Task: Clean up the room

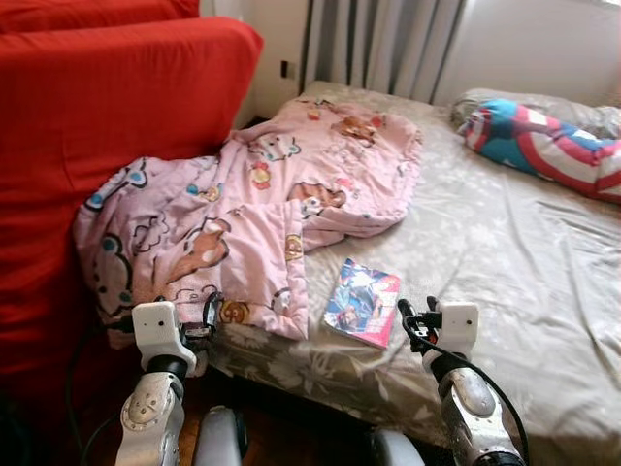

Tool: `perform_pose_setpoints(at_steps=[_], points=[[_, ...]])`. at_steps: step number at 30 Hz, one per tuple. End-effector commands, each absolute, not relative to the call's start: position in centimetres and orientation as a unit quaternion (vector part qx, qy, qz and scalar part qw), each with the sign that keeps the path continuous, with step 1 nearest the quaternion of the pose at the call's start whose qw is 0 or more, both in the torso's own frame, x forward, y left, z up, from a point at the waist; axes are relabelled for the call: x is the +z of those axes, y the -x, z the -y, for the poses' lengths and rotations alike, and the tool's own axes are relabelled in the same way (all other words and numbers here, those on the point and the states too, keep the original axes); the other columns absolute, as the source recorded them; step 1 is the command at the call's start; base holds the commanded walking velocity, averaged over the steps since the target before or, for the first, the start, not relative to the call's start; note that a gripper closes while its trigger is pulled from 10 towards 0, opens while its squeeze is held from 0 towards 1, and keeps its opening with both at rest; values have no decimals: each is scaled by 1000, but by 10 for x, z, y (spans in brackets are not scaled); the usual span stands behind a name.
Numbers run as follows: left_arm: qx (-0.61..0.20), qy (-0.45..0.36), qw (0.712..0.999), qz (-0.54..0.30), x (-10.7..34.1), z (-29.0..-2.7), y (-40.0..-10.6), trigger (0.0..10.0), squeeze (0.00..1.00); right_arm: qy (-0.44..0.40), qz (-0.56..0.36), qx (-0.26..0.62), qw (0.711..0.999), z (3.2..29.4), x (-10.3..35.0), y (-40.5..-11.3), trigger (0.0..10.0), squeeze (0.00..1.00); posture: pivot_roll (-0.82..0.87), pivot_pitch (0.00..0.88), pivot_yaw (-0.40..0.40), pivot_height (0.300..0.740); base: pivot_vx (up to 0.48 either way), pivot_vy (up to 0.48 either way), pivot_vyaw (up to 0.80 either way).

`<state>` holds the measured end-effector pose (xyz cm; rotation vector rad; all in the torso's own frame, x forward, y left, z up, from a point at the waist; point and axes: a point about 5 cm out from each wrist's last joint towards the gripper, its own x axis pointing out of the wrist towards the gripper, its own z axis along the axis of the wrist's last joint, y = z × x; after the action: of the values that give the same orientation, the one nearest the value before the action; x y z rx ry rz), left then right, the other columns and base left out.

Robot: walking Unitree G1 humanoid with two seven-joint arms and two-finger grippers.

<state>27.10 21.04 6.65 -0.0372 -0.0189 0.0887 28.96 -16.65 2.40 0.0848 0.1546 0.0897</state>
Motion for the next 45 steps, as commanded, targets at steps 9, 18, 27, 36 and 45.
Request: perform_pose_setpoints(at_steps=[9, 18, 27, 36, 45], points=[[42, 22, 999, 10, 68, -207, -271, 10000, 0, -39, -70, 40, 996, 170, 27, -291, 10000, 0, -14, 60, -109, 590, 0, 0, 0], [30, 24, 999, 4, 72, -205, -271, 10000, 0, -53, -76, 79, 993, 157, 20, -277, 10000, 0, -64, 117, -86, 590, 69, 0, 89], [28, 23, 999, 4, 73, -205, -271, 10000, 0, -50, -80, 105, 990, 151, 17, -273, 10000, 0, -60, 122, -88, 590, 334, 0, 135], [28, 25, 999, 0, 73, -204, -270, 10000, 0, -59, -84, 118, 988, 147, 18, -270, 10000, 0, -60, 119, -89, 590, 357, 0, 711], [19, 26, 999, 0, 74, -201, -271, 10000, 0, -75, -106, 67, 989, 158, 13, -272, 10000, 0, -56, 115, -88, 590, 160, 0, 0]])
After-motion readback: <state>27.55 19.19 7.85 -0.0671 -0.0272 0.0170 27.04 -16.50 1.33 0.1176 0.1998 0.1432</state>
